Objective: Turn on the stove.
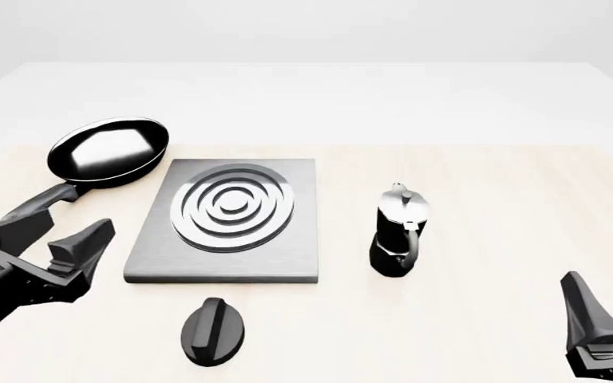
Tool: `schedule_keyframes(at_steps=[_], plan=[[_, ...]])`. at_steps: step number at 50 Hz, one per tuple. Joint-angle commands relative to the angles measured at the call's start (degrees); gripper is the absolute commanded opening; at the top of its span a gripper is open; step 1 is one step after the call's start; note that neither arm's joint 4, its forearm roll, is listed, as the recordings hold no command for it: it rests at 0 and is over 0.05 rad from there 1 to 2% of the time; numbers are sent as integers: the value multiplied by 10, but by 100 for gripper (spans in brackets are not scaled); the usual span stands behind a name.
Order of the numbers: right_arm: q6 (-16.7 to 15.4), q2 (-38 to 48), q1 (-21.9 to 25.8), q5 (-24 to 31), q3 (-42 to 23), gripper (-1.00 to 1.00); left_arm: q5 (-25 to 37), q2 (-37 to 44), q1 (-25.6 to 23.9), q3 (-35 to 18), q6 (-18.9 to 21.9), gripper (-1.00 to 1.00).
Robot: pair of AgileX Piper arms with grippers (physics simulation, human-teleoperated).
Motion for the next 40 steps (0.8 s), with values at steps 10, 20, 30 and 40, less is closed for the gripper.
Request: schedule_keyframes(at_steps=[10, 20, 30, 40], plan=[[-3, 9, 1, -6, 0, 100, -12, 126, -99, -37, -43, 100], [0, 11, 0, -7, 0, 100, -37, 182, -125, -34, -69, 100], [4, 16, 0, -11, 0, 100, -66, 237, -155, -32, -101, 100], [5, 24, 2, -18, 0, 100, -91, 258, -157, -26, -92, 100]])
